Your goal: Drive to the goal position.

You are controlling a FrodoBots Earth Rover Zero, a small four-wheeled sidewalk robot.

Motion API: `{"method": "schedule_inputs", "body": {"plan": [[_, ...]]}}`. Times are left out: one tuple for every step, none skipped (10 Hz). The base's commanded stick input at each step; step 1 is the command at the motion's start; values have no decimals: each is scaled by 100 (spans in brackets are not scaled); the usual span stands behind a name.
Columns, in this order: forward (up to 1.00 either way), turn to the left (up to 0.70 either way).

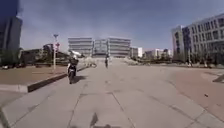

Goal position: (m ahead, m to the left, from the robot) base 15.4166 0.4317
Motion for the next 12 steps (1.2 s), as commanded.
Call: {"method": "schedule_inputs", "body": {"plan": [[100,0],[100,0],[100,0],[100,0],[100,0],[100,0],[100,0],[100,0],[100,0],[100,0],[100,0],[100,0]]}}
